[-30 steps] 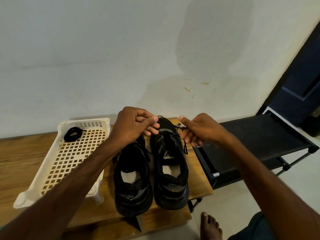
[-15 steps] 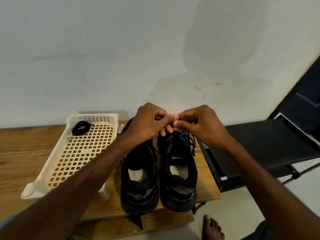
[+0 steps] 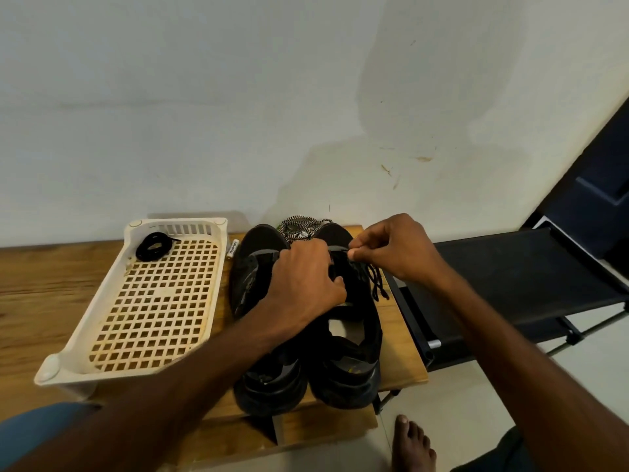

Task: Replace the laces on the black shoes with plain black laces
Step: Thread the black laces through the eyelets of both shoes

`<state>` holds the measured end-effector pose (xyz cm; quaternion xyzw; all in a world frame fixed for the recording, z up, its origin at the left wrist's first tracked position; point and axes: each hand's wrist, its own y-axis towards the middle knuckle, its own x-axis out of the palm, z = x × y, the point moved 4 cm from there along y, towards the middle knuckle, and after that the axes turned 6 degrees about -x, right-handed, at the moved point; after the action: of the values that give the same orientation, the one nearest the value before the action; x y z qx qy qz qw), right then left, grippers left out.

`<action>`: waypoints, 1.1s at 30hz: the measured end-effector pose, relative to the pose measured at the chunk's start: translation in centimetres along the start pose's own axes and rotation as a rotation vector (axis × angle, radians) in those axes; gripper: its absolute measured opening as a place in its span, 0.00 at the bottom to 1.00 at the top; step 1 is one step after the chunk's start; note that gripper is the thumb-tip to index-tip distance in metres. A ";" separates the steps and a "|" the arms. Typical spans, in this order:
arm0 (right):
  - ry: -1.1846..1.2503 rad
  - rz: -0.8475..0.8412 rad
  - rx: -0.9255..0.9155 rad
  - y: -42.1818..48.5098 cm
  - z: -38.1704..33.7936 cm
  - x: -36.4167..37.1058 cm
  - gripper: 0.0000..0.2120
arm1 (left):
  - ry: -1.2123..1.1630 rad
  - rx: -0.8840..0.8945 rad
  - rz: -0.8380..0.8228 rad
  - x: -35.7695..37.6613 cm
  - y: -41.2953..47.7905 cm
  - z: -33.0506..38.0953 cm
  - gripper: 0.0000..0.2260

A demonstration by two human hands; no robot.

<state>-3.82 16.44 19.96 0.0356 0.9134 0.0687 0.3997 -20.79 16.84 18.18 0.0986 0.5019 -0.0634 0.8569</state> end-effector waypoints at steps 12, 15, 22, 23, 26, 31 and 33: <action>-0.074 0.022 0.086 -0.2 -0.6 1.3 0.02 | 0.024 -0.003 0.086 0.7 0.1 -0.3 0.10; -0.081 0.018 0.113 -0.2 -0.6 1.9 0.02 | -0.016 0.000 0.104 0.6 -0.1 -0.5 0.10; -0.156 0.009 0.136 0.2 -1.7 3.3 0.04 | -0.111 -0.031 0.112 0.4 0.1 -1.2 0.09; -0.158 0.010 0.143 0.2 -1.7 3.4 0.04 | -0.124 -0.033 0.112 0.4 0.1 -1.3 0.10; -0.151 0.017 0.145 0.2 -1.8 3.5 0.04 | -0.163 -0.042 0.106 0.6 0.3 -1.6 0.11; -0.125 0.022 0.114 -0.1 -1.8 3.6 0.05 | -0.202 -0.036 0.085 0.5 0.4 -2.1 0.11; -0.063 0.021 0.134 -0.2 -1.5 3.7 0.03 | -0.209 -0.017 0.090 0.3 0.3 -2.1 0.12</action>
<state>-7.40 16.50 18.24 0.0739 0.9025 0.0103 0.4241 -22.34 17.63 16.92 0.1066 0.4055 -0.0306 0.9074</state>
